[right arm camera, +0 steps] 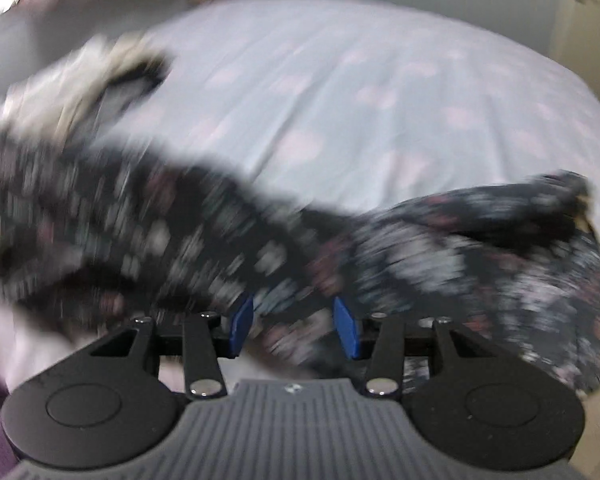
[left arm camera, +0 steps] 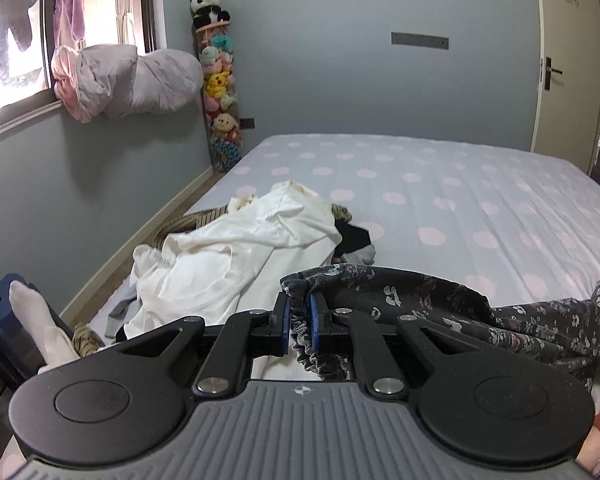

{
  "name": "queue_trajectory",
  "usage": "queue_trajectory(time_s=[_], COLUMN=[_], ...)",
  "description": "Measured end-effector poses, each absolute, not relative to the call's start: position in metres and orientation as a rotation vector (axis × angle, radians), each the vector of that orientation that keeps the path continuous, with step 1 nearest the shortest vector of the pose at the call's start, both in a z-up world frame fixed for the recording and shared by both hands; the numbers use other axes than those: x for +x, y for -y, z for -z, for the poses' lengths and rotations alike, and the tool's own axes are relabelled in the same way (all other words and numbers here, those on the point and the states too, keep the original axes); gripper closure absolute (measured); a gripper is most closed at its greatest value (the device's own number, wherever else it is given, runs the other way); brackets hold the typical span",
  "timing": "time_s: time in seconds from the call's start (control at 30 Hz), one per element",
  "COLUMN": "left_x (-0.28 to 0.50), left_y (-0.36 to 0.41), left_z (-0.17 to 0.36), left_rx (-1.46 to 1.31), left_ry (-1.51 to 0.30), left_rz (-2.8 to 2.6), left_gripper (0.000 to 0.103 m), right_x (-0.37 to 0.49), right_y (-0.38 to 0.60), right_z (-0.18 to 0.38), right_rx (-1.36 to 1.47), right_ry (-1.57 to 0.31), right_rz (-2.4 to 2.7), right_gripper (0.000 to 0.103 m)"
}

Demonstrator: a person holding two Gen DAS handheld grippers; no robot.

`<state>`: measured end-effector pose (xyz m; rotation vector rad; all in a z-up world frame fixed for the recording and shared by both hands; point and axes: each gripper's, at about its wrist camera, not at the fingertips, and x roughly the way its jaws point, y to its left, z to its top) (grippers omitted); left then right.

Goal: Fold clothes

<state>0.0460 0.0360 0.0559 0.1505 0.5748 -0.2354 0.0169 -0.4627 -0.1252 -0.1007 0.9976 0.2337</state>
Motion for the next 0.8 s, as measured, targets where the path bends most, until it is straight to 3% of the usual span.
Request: queue_trajectory(time_s=[0.23, 0.27, 0.3, 0.33, 0.37, 0.4, 0.5, 0.8], left_x=[0.046, 0.047, 0.047, 0.048, 0.048, 0.049, 0.051, 0.060], left_y=[-0.032, -0.032, -0.032, -0.032, -0.031, -0.031, -0.032, -0.029], left_z=[-0.066, -0.066, -0.067, -0.067, -0.067, -0.067, -0.065, -0.031], left_rx=[0.147, 0.145, 0.143, 0.142, 0.143, 0.145, 0.150, 0.206], left_ry=[-0.543, -0.541, -0.538, -0.537, -0.536, -0.536, -0.536, -0.659], left_rz=[0.268, 0.271, 0.274, 0.277, 0.278, 0.278, 0.277, 0.365], left_gripper=[0.095, 0.095, 0.095, 0.095, 0.095, 0.095, 0.095, 0.095], right_x=[0.018, 0.018, 0.019, 0.019, 0.020, 0.020, 0.013, -0.016], right_y=[0.421, 0.418, 0.417, 0.416, 0.418, 0.422, 0.442, 0.520], right_z=[0.159, 0.161, 0.163, 0.165, 0.165, 0.163, 0.140, 0.066], right_rx=[-0.446, -0.479, -0.506, -0.520, -0.514, -0.494, -0.411, -0.215], right_ry=[-1.079, -1.082, -1.081, -1.076, -1.074, -1.062, -0.971, -0.837], right_rz=[-0.227, -0.224, -0.214, -0.199, -0.190, -0.182, -0.134, 0.016], right_gripper=[0.037, 0.042, 0.059, 0.066, 0.086, 0.091, 0.096, 0.097])
